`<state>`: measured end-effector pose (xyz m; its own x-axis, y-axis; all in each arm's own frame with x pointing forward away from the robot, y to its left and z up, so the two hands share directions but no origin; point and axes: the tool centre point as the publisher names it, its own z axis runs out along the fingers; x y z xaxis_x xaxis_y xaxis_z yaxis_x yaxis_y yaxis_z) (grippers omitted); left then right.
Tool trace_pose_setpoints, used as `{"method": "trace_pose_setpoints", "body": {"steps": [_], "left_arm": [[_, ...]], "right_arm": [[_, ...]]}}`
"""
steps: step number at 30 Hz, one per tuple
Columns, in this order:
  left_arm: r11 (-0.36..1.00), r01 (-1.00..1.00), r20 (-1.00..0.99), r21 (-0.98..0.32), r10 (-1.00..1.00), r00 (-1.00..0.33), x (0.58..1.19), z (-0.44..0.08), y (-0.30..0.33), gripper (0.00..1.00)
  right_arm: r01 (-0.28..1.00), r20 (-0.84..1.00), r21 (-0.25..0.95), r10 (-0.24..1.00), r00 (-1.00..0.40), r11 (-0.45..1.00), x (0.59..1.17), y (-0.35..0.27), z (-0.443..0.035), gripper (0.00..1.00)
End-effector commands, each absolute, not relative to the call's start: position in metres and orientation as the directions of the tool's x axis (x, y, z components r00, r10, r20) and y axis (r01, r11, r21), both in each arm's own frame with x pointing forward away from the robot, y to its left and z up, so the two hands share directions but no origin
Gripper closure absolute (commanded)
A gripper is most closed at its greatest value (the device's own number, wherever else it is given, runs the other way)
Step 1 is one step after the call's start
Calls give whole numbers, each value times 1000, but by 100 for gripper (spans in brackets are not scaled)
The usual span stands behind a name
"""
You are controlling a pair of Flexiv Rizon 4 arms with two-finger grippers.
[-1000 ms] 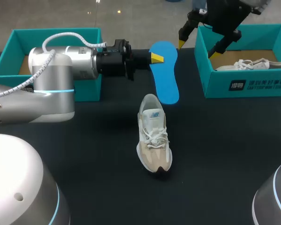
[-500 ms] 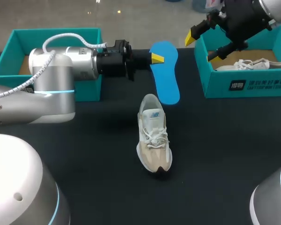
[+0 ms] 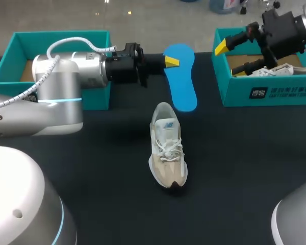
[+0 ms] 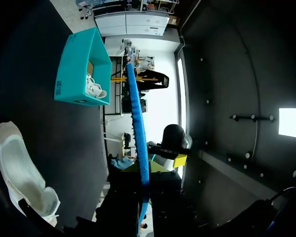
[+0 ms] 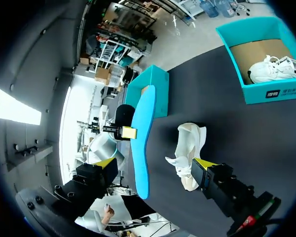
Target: Take the shoe out of the shoebox, open the shoe tongue, remove and reinsert the insole, then place the shoe into the shoebox
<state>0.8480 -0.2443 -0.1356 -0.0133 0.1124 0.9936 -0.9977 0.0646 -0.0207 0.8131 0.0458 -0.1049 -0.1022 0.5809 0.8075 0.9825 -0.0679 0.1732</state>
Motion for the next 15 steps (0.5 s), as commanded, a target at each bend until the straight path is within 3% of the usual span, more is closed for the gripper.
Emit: {"method": "trace_pose_setpoints", "body": {"steps": [1, 15], "left_arm": [[63, -998, 992, -17, 124, -9, 847, -135, -245, 100], [53, -998, 991, -31, 130, -24, 848, -130, -241, 100]], "right_arm": [[984, 934, 168, 330, -139, -63, 814, 49, -114, 0], [988, 967, 139, 222, -122, -65, 820, 53, -117, 0]]}}
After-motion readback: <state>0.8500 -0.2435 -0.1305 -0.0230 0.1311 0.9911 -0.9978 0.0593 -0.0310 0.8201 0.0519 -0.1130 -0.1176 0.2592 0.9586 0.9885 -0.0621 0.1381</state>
